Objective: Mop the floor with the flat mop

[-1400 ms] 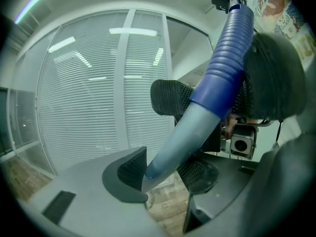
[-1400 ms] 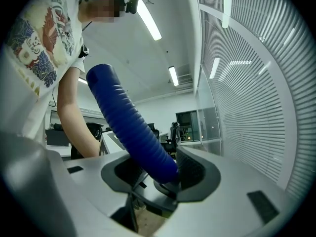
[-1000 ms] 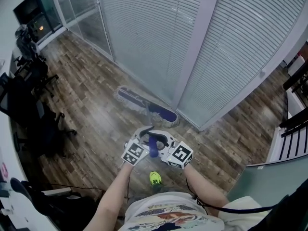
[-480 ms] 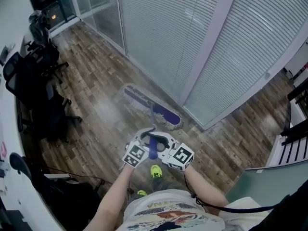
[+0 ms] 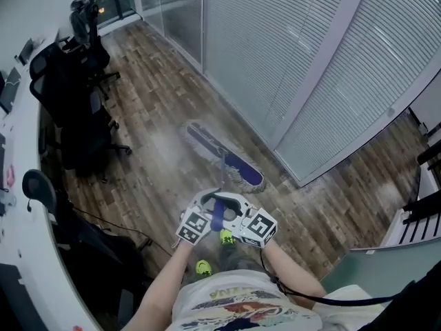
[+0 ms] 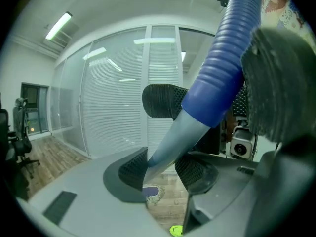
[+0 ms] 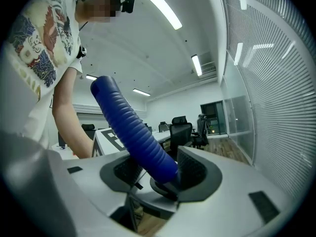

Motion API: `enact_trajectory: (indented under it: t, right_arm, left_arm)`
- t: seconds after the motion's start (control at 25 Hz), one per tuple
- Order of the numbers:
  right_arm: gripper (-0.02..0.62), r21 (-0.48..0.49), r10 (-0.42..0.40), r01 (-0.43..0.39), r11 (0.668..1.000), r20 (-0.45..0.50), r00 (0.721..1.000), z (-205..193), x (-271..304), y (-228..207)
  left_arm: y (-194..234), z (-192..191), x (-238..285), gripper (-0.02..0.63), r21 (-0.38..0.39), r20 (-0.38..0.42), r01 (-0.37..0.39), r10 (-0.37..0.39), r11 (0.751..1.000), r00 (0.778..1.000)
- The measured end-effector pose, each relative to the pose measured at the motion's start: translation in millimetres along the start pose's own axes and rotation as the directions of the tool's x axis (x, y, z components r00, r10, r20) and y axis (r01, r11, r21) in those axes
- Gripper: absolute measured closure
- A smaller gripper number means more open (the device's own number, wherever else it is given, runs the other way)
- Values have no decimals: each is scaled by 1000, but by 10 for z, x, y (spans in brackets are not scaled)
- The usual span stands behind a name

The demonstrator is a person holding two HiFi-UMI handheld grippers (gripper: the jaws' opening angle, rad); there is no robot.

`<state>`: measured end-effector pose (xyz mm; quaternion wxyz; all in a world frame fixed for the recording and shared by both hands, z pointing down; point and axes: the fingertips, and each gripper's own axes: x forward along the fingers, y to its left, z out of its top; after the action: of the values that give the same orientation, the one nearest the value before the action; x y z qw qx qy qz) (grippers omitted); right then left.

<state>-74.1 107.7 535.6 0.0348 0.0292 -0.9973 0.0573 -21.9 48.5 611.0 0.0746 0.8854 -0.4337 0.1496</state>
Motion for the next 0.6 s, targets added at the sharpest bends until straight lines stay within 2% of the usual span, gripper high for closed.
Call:
enact_trajectory:
  t: [0.12,0.36,0.6]
  right_arm:
    - [386,4,27,-27,1000,-11,1000,-90,60,458]
    - [385,7,78,-78,997,-1,997,-139,22,1244]
    - [385,18,130,-130,991,-1,991,-116,-136,1791]
  left_arm:
    - [-201,-172,-386,457,-30,3,-31,31,999,1000]
    - [-645,-350,-986,462,-27,-8,-73,73,997,997]
    - [-1044,-395,-1355,465,-30,-23,-117,117,993,993]
